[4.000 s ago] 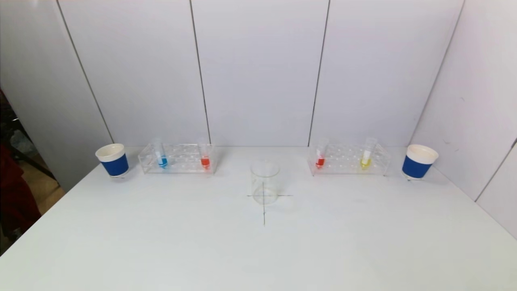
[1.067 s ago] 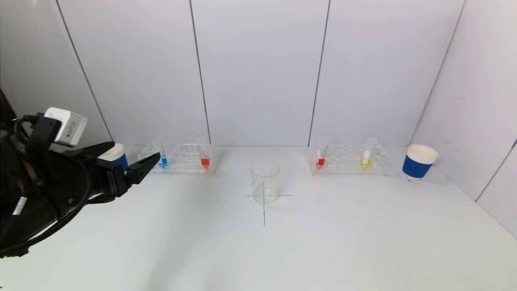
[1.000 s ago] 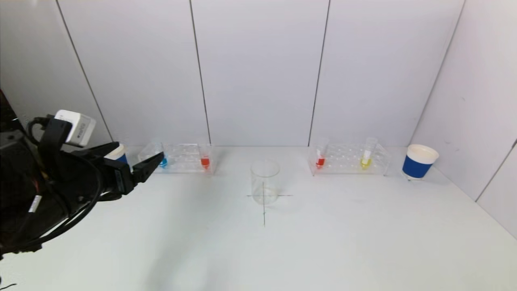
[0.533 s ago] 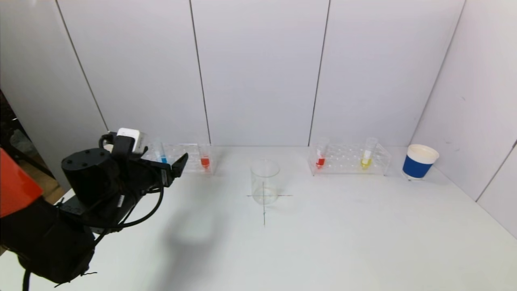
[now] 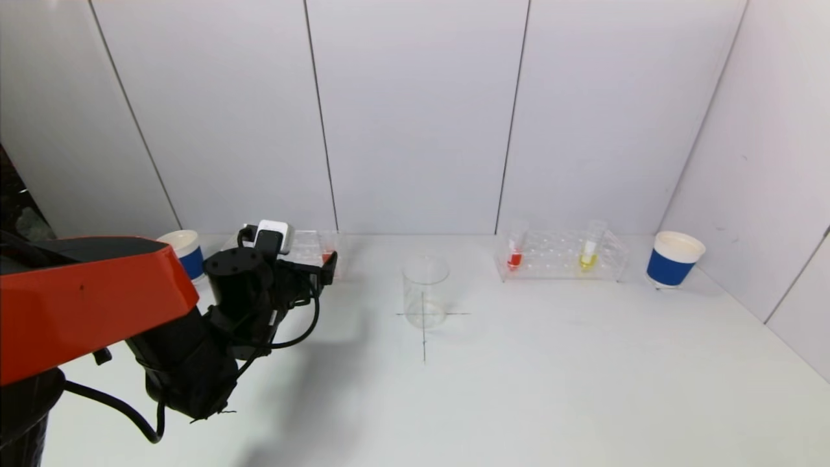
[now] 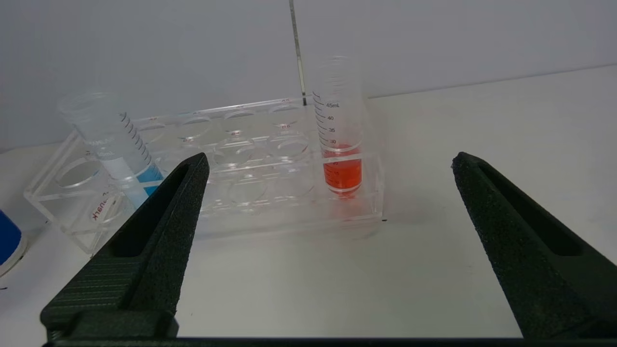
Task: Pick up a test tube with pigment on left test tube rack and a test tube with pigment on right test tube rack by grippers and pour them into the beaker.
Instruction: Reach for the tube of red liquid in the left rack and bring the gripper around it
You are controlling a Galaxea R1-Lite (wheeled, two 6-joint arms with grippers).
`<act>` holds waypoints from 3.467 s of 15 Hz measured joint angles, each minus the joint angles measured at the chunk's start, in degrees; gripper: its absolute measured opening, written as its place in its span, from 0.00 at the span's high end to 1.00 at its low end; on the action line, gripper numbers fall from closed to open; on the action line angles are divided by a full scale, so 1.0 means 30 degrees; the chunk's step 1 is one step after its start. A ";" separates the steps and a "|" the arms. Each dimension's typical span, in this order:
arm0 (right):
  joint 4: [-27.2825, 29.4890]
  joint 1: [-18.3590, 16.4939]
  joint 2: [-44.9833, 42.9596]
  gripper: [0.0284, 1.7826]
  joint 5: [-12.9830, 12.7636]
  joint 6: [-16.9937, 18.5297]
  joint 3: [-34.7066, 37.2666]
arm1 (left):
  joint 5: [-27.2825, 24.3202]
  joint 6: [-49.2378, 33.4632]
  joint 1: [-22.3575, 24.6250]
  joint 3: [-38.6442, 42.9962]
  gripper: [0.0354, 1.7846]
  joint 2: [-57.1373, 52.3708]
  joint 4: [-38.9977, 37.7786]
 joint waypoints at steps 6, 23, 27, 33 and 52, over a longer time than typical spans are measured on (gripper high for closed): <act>0.0008 0.0016 0.0000 0.01 0.0000 0.0008 0.0000 | 0.0545 0.0008 -0.0167 -0.3003 0.01 0.1743 0.0642; 0.0000 0.0000 0.0000 0.01 -0.0004 0.0000 0.0000 | 0.0837 0.0045 0.0150 -0.5006 0.01 0.3929 0.0744; 0.0000 0.0000 0.0000 0.01 0.0000 0.0000 0.0000 | 0.0874 0.0073 0.0268 -0.6006 0.01 0.3986 0.1122; 0.0000 0.0000 0.0000 0.01 0.0000 0.0008 0.0000 | 0.1077 0.0126 0.0293 -0.7294 0.01 0.4531 0.1443; -0.0008 0.0000 0.0000 0.01 -0.0004 0.0008 0.0000 | 0.1097 0.0475 0.0386 -0.9488 0.01 0.5587 0.2353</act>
